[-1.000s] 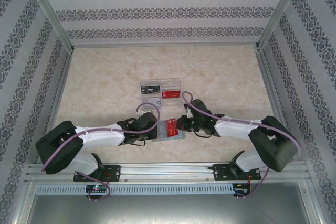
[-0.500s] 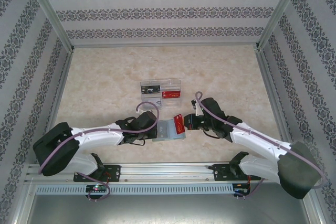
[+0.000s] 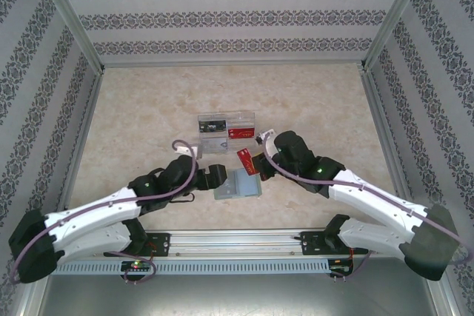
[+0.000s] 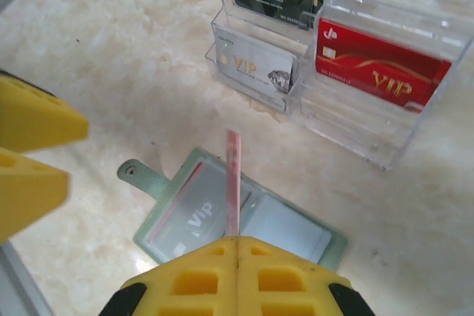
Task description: Take the credit cards out of the card holder
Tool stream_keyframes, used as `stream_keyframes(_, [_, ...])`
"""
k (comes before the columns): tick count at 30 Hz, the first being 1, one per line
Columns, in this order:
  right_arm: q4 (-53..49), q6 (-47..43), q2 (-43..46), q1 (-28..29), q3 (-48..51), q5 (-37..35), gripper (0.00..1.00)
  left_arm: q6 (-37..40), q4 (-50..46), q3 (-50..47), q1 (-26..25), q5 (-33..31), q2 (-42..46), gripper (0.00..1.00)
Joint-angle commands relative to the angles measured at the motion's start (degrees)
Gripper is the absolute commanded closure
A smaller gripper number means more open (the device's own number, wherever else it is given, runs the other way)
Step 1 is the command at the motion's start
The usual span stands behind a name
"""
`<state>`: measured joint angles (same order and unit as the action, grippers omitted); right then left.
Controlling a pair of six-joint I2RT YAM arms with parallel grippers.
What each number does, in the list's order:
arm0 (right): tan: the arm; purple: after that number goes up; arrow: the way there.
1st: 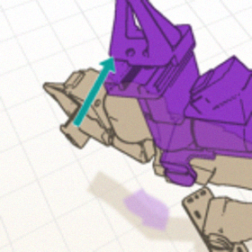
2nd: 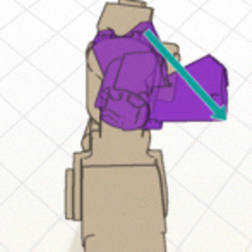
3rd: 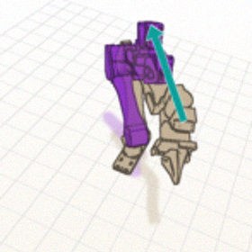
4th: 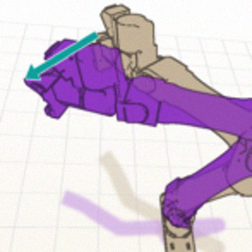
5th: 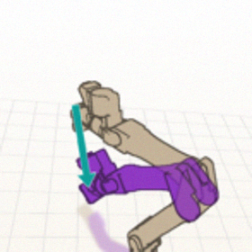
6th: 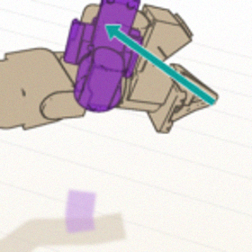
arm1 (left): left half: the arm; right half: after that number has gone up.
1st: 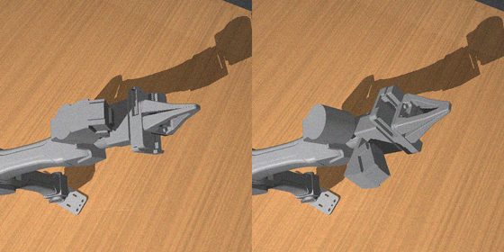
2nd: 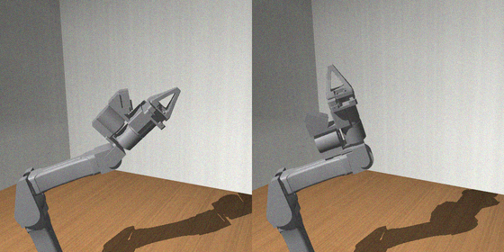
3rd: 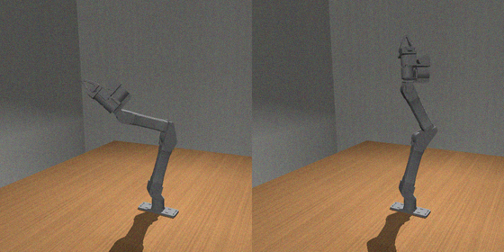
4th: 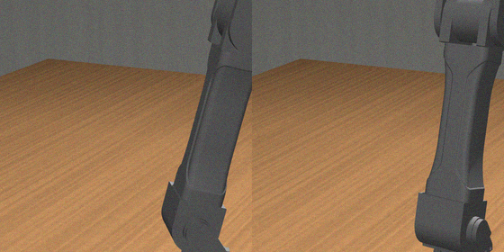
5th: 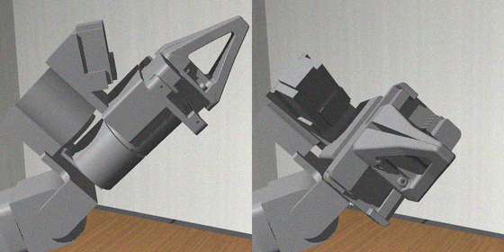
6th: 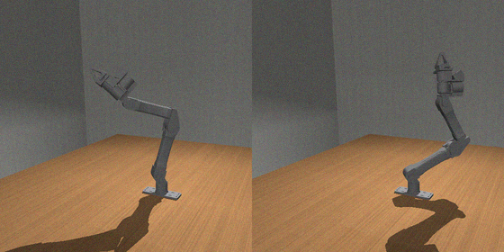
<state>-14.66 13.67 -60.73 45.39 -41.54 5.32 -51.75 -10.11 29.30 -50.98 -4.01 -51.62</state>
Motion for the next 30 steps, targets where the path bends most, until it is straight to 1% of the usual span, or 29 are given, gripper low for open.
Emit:
stream_keyframes(1, [-2.1, -10.7, -1.8, 2.4, -3.4, -6.8, 1.0, 0.9, -5.3, -3.2, 0.5, -4.0, 6.5, 0.0])
stream_keyframes(6, [-3.7, -24.8, -5.2, 7.1, -7.5, -12.6, 1.0, 1.2, -9.6, -7.0, 0.5, -6.0, 18.8, 0.0])
stream_keyframes(9, [-4.8, -33.1, -7.7, 7.6, -10.2, -15.0, 1.0, 1.3, -12.0, -8.9, 0.5, -6.6, 24.9, 0.0])
stream_keyframes(15, [-4.0, -50.4, -13.2, 7.8, -13.5, -18.8, 1.0, 1.7, -16.4, -10.6, 0.6, -6.8, 32.7, 0.0])
stream_keyframes(20, [-2.6, -62.3, -18.7, 7.6, -16.0, -23.0, 1.0, 2.0, -19.9, -10.7, 0.5, -7.2, 36.9, 0.0])
stream_keyframes(24, [-1.4, -68.1, -23.1, 6.6, -18.3, -24.3, 1.0, 1.6, -21.2, -11.2, 0.5, -7.2, 39.0, 0.0])
stream_keyframes(30, [-0.2, -71.1, -27.8, 3.5, -21.6, -22.6, 1.0, 0.8, -22.8, -11.4, 0.5, -7.6, 40.0, 0.01])
